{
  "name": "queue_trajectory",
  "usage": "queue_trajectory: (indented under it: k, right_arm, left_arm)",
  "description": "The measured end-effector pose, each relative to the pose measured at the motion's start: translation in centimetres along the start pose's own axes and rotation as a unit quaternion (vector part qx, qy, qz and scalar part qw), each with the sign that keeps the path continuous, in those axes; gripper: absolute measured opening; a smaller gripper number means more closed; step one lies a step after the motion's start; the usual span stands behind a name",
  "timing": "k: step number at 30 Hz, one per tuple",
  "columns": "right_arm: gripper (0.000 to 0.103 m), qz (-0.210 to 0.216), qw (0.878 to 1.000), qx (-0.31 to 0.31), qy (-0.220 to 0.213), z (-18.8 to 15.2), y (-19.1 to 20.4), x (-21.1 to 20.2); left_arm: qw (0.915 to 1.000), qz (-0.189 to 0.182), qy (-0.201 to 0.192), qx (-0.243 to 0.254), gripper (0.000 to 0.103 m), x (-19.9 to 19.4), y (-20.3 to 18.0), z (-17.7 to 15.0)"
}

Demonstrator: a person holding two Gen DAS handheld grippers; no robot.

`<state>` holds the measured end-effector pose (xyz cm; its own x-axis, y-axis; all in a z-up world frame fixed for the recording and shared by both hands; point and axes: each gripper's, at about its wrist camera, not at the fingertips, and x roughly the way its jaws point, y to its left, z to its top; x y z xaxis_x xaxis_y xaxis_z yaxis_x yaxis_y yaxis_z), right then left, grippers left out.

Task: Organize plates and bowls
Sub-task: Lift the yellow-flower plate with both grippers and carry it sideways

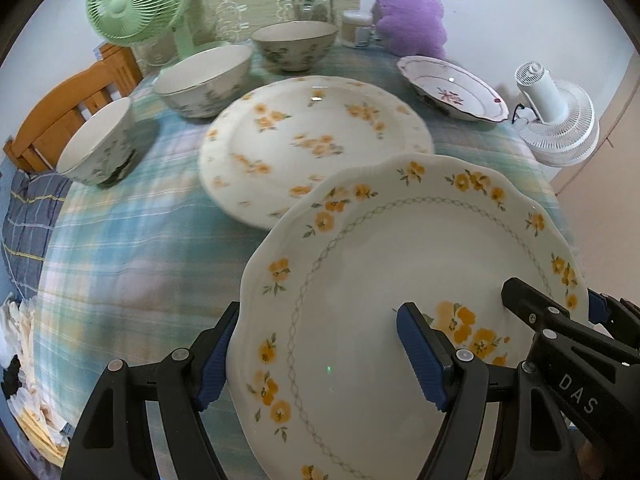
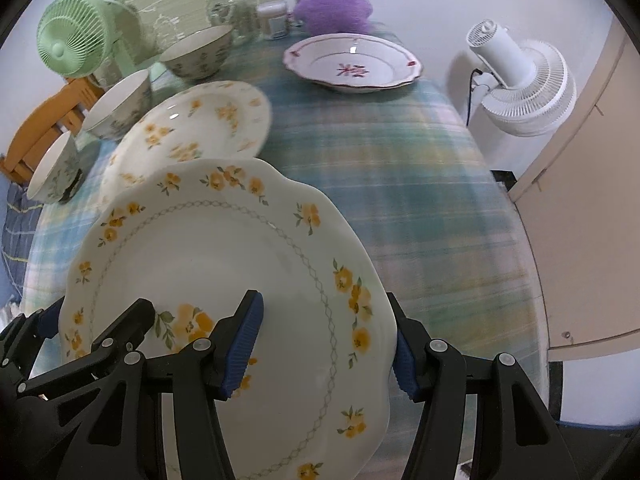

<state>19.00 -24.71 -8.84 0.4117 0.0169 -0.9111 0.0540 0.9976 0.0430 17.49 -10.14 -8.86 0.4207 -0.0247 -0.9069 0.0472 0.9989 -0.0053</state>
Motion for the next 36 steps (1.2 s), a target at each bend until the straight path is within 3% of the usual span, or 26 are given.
queue_trajectory:
  k: [18, 36]
  right_arm:
    - [0.062, -0.021, 0.999, 0.034, 0.026, 1.6, -8.5, 2.7]
    - [0.063, -0.002, 0.998, 0.037, 0.045, 0.9, -10.1, 4.0]
  left_arm:
    - [0.9996, -0.010, 0.023, 0.015, 0.076, 3.6, -7.6, 2.0]
    - [0.9995, -0.002, 0.033, -0.002, 0.079, 4.6, -8.7, 1.6]
